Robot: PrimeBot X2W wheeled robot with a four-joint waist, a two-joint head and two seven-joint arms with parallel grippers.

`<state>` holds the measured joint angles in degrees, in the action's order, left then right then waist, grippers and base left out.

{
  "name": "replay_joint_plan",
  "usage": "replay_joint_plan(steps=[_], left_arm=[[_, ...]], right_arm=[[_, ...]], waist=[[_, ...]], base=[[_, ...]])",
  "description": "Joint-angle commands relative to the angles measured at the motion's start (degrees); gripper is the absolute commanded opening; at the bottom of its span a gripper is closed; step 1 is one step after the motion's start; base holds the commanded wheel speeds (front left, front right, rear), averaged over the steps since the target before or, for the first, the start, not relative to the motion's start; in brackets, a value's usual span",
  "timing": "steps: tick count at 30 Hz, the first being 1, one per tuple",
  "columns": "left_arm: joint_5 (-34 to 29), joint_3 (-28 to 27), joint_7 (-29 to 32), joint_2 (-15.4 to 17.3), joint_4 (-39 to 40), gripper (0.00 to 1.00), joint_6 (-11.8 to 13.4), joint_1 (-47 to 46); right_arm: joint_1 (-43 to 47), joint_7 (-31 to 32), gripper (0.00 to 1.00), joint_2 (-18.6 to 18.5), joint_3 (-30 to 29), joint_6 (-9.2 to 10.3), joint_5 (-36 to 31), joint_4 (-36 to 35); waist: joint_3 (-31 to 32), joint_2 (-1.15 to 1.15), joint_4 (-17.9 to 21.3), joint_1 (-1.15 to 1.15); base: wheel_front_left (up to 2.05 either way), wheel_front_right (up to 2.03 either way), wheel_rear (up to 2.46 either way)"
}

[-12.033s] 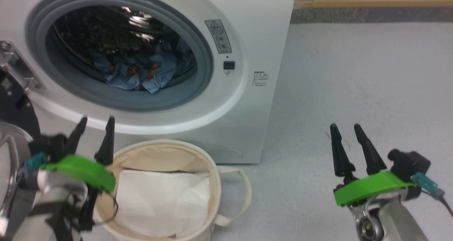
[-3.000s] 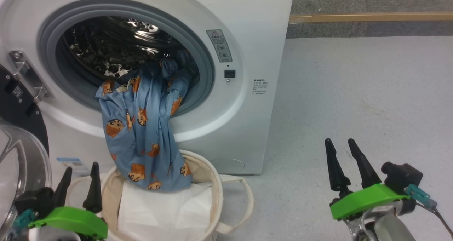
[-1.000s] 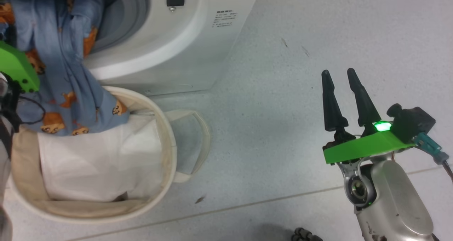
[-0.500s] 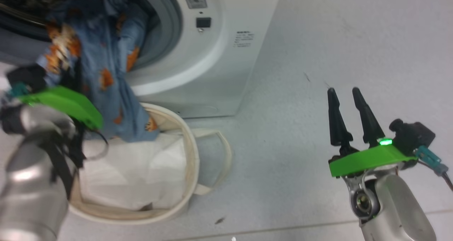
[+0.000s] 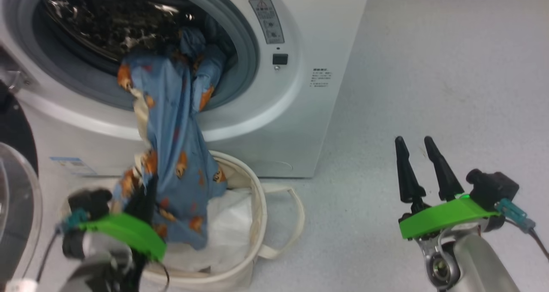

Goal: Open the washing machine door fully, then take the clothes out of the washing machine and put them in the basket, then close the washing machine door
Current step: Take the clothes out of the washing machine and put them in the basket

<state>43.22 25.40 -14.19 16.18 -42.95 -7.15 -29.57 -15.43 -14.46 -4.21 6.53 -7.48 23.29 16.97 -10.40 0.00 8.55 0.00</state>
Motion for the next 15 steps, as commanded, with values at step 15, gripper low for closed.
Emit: replay_joint_plan(steps=[15], left_arm=[[2.5, -0.1, 6.9, 2.9, 7.2, 0.00, 4.1, 10.2]], right_arm=[[-0.1, -0.5, 1.00, -1.3, 2.4, -0.01, 0.4, -1.1]], waist=[[1.7, 0.00, -0.1, 0.00]], base=[[0.00, 0.00, 0.00]])
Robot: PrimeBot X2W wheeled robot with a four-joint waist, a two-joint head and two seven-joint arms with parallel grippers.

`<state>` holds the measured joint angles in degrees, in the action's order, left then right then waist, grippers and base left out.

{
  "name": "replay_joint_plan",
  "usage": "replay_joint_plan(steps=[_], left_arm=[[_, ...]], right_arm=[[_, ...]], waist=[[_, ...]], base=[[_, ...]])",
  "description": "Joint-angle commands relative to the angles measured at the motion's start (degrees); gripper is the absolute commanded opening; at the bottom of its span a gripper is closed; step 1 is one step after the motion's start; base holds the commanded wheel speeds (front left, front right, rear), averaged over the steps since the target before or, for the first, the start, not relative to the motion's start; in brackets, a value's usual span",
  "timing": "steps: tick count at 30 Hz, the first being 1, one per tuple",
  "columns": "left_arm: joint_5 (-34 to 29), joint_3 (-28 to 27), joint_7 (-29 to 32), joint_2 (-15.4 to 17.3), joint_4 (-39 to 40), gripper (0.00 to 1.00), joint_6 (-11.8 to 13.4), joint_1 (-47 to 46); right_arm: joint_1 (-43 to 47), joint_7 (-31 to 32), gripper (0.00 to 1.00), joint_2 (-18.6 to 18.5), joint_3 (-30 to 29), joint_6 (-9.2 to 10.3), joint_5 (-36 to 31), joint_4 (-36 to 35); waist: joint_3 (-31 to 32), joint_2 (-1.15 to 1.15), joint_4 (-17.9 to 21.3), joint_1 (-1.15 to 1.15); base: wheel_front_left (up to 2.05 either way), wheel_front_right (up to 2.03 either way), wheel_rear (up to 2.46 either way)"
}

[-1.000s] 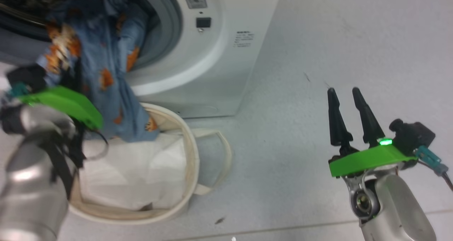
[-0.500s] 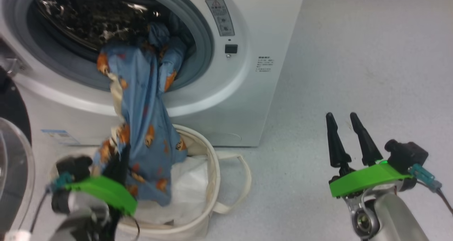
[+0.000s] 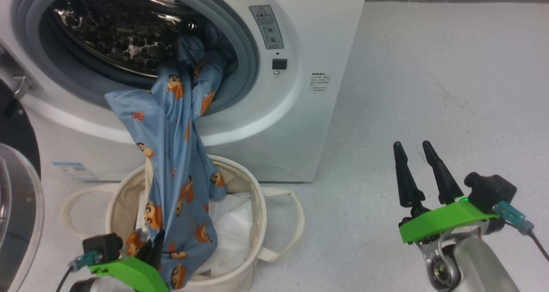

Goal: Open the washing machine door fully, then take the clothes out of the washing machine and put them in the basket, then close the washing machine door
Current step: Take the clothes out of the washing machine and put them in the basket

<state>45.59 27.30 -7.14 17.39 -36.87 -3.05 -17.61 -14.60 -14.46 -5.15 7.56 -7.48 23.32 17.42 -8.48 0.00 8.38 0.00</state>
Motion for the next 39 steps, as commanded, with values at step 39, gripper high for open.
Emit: replay_joint_plan(steps=[39], left_arm=[[3.8, -2.6, 0.3, -0.8, -36.9, 0.00, -2.5, -31.5]], right_arm=[[-7.4, -0.5, 1.00, 0.4, -4.4, -0.01, -1.7, -11.9]], waist=[[-27.6, 0.00, 7.7, 0.00]], base=[[0.00, 0.00, 0.00]])
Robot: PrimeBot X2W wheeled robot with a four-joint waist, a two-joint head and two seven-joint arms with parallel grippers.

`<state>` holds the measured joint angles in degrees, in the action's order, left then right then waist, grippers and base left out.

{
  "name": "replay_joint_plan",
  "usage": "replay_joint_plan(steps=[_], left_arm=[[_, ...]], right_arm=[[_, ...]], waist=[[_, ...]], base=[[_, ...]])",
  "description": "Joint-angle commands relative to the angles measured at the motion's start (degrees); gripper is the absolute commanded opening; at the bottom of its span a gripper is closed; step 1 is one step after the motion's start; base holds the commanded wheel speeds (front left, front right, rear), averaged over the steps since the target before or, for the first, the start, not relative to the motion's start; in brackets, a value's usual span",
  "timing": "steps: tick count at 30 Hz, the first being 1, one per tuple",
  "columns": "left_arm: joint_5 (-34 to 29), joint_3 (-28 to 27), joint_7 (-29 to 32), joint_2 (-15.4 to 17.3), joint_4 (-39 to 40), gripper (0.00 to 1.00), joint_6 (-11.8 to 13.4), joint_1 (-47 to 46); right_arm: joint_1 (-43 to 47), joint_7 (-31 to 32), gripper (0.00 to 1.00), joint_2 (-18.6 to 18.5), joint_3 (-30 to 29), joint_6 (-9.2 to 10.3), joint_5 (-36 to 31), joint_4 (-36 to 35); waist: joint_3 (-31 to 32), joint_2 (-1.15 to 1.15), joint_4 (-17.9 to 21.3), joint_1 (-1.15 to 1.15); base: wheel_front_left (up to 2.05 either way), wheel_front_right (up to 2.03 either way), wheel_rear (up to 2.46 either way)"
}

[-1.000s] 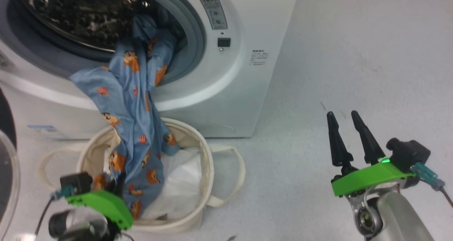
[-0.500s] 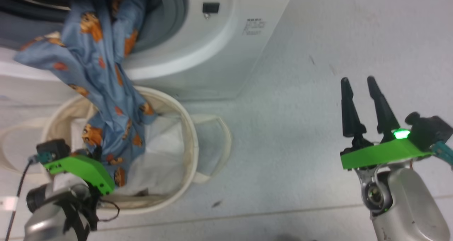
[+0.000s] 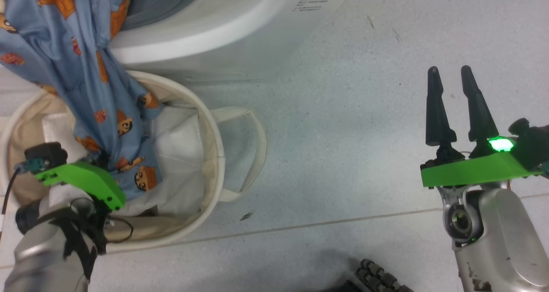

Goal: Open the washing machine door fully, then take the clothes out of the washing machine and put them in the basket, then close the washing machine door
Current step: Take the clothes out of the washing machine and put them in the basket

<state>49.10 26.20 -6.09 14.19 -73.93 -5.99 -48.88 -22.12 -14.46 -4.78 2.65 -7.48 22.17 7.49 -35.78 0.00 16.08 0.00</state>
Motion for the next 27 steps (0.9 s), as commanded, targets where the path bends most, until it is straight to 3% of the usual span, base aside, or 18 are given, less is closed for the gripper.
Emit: replay_joint_plan(steps=[1, 8, 9, 10, 11, 12, 27], left_arm=[[0.3, -1.4, -1.0, 2.4, 0.1, 0.00, 0.4, -0.3], [0.6, -1.4, -1.7, 2.1, 0.0, 0.03, 0.5, 0.3], [0.6, -1.4, -1.9, 2.1, 0.0, 0.19, 0.5, 0.5], [0.7, -1.4, -2.2, 2.1, 0.0, 0.61, 0.6, 0.6], [0.8, -1.4, -2.6, 2.0, 0.0, 0.94, 0.8, 0.8], [0.8, -1.5, -3.0, 1.9, 0.0, 1.00, 0.8, 1.0], [0.1, -0.2, -6.7, 1.4, 0.0, 1.00, 1.2, 6.4]], right_arm=[[0.1, -0.5, 1.00, 0.1, 0.5, -0.01, -0.6, -2.0], [-0.1, -0.5, 1.00, 0.3, 0.7, -0.01, -0.6, -1.7], [-0.1, -0.5, 1.00, 0.3, 0.8, -0.01, -0.6, -1.6], [-0.1, -0.5, 1.00, 0.2, 0.9, -0.01, -0.6, -1.6], [-0.1, -0.5, 1.00, 0.2, 0.9, -0.01, -0.7, -1.4], [-0.1, -0.5, 1.00, 0.1, 1.0, -0.01, -0.7, -1.3], [0.9, -0.5, 1.00, 0.0, 3.4, -0.01, 0.0, 2.9]], waist=[[-0.4, 0.00, 0.0, 0.00], [0.3, 0.00, -0.5, 0.00], [0.6, 0.00, -0.6, 0.00], [0.8, 0.00, -0.7, 0.00], [1.1, 0.00, -0.8, 0.00], [1.4, 0.00, -1.0, 0.00], [11.2, 0.00, -3.4, 0.00]], base=[[0.00, 0.00, 0.00], [0.00, 0.00, 0.00], [0.00, 0.00, 0.00], [0.00, 0.00, 0.00], [0.00, 0.00, 0.00], [0.00, 0.00, 0.00], [0.00, 0.00, 0.00]])
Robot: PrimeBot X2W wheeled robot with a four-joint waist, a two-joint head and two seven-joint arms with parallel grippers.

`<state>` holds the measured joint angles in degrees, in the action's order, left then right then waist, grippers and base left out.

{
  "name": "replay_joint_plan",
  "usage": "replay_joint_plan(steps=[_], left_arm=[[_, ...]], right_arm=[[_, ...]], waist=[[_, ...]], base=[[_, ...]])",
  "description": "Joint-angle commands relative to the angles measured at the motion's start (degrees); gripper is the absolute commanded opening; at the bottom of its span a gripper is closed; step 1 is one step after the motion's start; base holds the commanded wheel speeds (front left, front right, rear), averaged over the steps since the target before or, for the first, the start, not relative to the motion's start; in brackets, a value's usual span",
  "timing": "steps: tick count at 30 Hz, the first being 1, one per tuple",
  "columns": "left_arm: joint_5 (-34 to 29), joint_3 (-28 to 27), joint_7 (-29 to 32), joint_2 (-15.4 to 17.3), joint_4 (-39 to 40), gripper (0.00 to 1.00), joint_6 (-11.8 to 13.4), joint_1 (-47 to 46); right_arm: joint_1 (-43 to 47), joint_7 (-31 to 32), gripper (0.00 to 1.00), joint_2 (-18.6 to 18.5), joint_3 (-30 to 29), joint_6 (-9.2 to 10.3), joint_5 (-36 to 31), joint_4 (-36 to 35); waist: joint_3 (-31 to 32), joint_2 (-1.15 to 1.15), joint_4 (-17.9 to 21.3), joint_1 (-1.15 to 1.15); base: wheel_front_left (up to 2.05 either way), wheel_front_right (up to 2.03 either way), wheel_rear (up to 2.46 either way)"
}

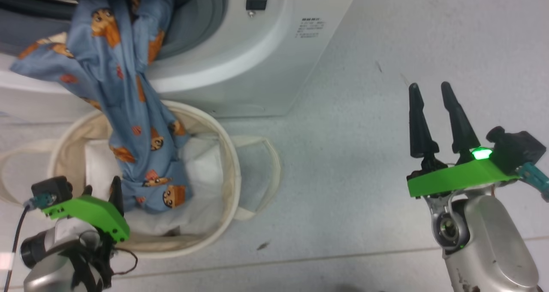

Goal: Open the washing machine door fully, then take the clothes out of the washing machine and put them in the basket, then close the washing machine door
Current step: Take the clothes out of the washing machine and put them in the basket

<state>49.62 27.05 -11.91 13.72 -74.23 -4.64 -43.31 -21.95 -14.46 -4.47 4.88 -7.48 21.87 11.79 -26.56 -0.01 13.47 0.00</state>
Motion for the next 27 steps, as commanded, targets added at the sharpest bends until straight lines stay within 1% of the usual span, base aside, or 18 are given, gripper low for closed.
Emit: replay_joint_plan(steps=[1, 3, 7, 10, 12, 17, 21, 27], left_arm=[[-0.6, -0.9, -1.3, 1.9, 0.3, 1.00, -0.3, 1.1], [-0.8, -0.7, -1.7, 1.9, 0.3, 1.00, -0.5, 1.4], [-1.9, -0.5, -2.9, 2.7, 0.8, 1.00, -1.0, 2.3], [-2.9, -1.1, -3.0, 3.9, 3.4, 1.00, -1.2, 3.1], [-4.0, -2.3, -3.1, 5.0, 6.4, 1.00, -1.0, 4.2], [-8.7, -6.3, -3.1, 7.3, 16.5, 1.00, 0.4, 8.1], [-12.3, -9.8, -3.1, 8.1, 24.9, 1.00, 1.1, 11.8], [-15.4, -15.0, -3.1, 8.8, 37.0, 1.00, 2.2, 19.0]], right_arm=[[1.0, -0.5, 1.00, -0.3, 1.4, -0.01, 0.4, -1.1], [1.2, -0.5, 1.00, -0.3, 1.6, -0.01, 0.5, -0.7], [2.2, -0.5, 1.00, -0.2, 2.6, -0.01, 0.9, 0.8], [3.0, -0.5, 1.00, -0.1, 3.1, -0.01, 1.1, 1.9], [3.7, -0.5, 1.00, -0.1, 3.4, -0.01, 1.2, 2.5], [5.3, -0.5, 1.00, 0.1, 4.1, -0.01, 1.6, 3.8], [6.5, -0.5, 1.00, 0.2, 4.6, -0.01, 1.7, 4.5], [7.8, -0.5, 1.00, 0.5, 5.1, -0.01, 1.8, 5.3]], waist=[[2.9, 0.01, -1.0, 0.00], [3.8, 0.01, -1.3, 0.00], [7.7, 0.01, -2.1, 0.00], [10.8, 0.01, -2.6, 0.00], [12.9, 0.01, -2.9, 0.00], [17.3, 0.01, -3.6, 0.00], [20.0, 0.01, -4.1, 0.00], [23.2, 0.01, -4.3, 0.00]], base=[[0.00, 0.00, 0.00], [0.00, 0.00, 0.00], [0.00, 0.00, 0.00], [0.00, 0.00, 0.00], [0.00, 0.00, 0.00], [0.00, 0.00, 0.00], [0.00, 0.00, 0.00], [0.00, 0.00, 0.00]])
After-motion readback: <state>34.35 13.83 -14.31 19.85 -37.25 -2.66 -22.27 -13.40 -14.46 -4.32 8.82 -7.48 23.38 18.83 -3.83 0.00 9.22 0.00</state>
